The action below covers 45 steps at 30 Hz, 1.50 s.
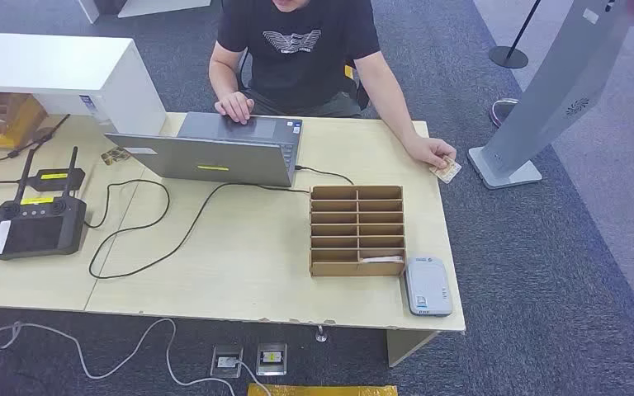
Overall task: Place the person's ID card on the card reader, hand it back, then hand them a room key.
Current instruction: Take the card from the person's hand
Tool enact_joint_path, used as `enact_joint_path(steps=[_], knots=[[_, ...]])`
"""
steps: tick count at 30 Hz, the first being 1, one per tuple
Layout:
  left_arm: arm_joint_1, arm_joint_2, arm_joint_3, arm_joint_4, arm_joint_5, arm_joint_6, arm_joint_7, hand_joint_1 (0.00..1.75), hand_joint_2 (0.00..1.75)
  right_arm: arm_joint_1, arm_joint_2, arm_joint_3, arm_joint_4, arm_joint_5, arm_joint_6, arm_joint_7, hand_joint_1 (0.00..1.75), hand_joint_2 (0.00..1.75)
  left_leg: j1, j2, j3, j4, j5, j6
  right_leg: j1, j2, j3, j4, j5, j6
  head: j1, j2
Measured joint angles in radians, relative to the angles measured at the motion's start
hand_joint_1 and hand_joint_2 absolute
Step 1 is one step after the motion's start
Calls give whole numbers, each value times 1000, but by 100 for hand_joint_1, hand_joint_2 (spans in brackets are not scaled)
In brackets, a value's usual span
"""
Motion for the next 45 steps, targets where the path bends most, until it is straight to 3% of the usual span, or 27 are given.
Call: enact_joint_path(steps=[12,16,21,26,30,34,38,45], knots=[[-19,12,6,27,-119,-60,38,0,0,28,6,25,-52,-12,0,56,0,0,0,0,0,0,0,0,0,-1,0,0,0,0,0,0],[-25,23,6,42,-151,-81,43,0,0,31,6,30,-55,74,0,53,0,0,0,0,0,0,0,0,0,-1,0,0,0,0,0,0],[-34,38,6,64,-183,-85,44,0,0,11,6,-11,-66,205,0,-23,0,0,0,0,0,0,0,0,0,0,0,0,0,0,0,0],[-41,45,6,84,-200,-73,42,0,0,-55,-2,-133,-69,164,-1,-177,0,0,0,1,0,0,0,0,0,1,0,0,0,0,0,0],[-43,46,6,93,-215,-70,50,0,0,-120,-38,-253,-44,77,-1,-317,0,0,0,1,1,0,0,0,0,1,0,0,0,0,0,0],[-49,49,6,106,-235,-78,67,0,0,-159,-70,-337,-25,17,-1,-384,0,0,0,1,1,0,0,0,0,1,0,0,0,0,0,0],[-53,55,5,123,-254,-95,71,0,0,-195,-124,-402,-5,32,-1,-393,0,0,0,1,0,0,0,0,0,1,0,0,0,0,0,0],[-62,67,4,140,-284,-104,66,0,0,-271,-209,-449,-3,192,0,-345,0,0,0,1,1,0,0,0,0,1,1,0,1,0,0,0]])
